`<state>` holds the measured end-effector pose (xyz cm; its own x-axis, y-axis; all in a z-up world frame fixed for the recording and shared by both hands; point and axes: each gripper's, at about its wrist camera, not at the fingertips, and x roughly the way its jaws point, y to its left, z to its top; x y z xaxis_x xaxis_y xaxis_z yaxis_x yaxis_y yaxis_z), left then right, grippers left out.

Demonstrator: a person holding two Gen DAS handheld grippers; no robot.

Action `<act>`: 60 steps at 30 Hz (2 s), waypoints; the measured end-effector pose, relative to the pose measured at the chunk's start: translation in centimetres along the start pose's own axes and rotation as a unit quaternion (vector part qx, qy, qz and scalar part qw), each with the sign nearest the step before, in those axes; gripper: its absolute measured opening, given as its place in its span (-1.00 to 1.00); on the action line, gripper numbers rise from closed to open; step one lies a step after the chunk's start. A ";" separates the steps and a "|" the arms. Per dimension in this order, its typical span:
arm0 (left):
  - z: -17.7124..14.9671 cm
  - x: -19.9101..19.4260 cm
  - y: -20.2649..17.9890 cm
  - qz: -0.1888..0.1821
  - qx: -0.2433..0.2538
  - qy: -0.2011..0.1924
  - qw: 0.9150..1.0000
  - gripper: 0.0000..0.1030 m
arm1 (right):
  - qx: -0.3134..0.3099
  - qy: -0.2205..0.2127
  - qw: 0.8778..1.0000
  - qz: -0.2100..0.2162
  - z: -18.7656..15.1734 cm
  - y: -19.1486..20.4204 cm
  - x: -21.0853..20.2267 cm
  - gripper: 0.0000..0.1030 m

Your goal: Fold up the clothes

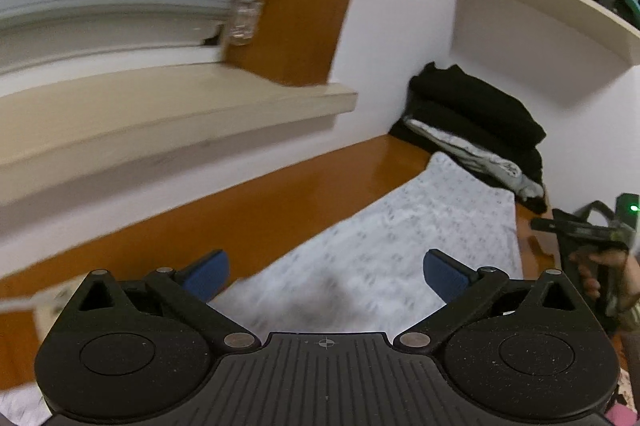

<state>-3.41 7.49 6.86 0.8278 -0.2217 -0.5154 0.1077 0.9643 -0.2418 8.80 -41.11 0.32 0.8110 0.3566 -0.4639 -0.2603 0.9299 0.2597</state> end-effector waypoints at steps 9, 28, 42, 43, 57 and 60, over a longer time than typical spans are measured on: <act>5.9 9.9 -6.8 -0.040 0.026 0.027 0.998 1.00 | 0.003 0.020 1.000 -0.003 2.5 -2.7 4.1 0.00; 10.5 30.3 -16.6 -0.122 -0.053 0.108 0.985 1.00 | -0.072 -0.021 0.995 0.065 3.2 0.2 4.4 -0.84; 10.0 33.3 -18.9 -0.104 -0.018 0.147 0.984 0.44 | -0.168 -0.016 0.981 0.098 0.4 6.4 5.0 -0.84; 9.9 33.3 -18.9 -0.100 -0.013 0.149 0.984 0.16 | -0.167 -0.017 0.981 0.098 0.4 6.4 5.0 -0.84; 13.5 17.6 -15.0 -0.083 0.015 0.072 0.994 -0.93 | -0.165 -0.080 0.964 0.193 3.4 13.4 -2.4 -0.86; 14.1 11.3 -12.5 -0.071 0.011 0.040 0.997 -0.93 | -0.173 -0.093 0.953 0.231 3.8 17.2 -4.5 -0.86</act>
<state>12.34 -5.03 15.62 0.7567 -0.3661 -0.5417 0.2329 0.9251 -0.3000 2.68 -27.09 10.08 0.6389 0.7423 -0.2019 -0.7426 0.6637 0.0898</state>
